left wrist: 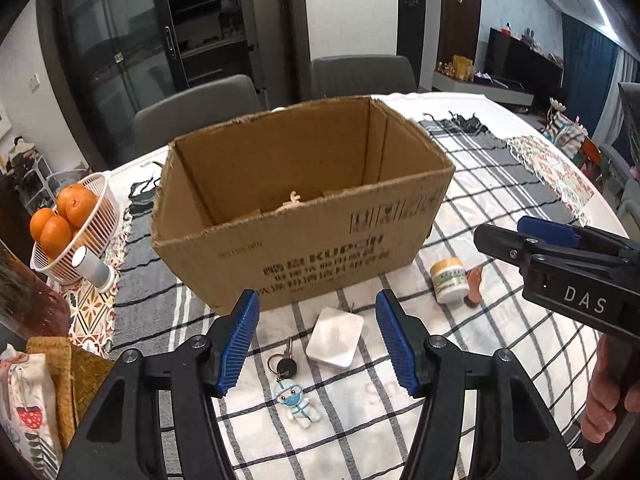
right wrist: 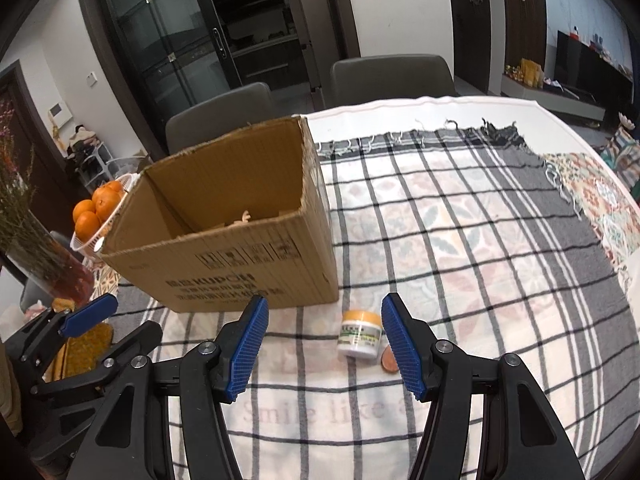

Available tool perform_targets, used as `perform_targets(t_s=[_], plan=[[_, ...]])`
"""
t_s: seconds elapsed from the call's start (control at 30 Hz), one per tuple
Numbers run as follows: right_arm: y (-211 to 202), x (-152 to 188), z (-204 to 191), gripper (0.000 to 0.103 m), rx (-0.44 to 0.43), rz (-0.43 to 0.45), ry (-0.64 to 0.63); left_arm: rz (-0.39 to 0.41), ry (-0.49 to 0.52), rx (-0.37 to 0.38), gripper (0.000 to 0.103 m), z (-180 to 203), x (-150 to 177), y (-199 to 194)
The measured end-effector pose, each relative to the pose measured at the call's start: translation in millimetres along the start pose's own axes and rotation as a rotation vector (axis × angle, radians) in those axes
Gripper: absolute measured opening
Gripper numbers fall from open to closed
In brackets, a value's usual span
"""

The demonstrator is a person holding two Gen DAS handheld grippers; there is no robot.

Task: Organize rigid objects
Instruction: 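Withdraw both grippers from the box, then move the left gripper to the white charger while the right gripper approaches the orange-lidded jar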

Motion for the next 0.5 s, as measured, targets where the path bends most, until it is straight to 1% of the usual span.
perform_targets(t_s=[0.5], plan=[[41.4,17.8,15.6,0.06,0.027,-0.081,0.032,-0.097,0.052,-0.014,0.06,10.8,18.8,45.9]])
Point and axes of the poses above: each gripper's, at about its wrist camera, not at the fingertips, and y roughly the way its jaws point, z to its right, x to its underside, the point moved 9 cm from there along y, roughly the way its jaws point, and after that the axes turned 14 degrees about -z, right-handed, at the moved point
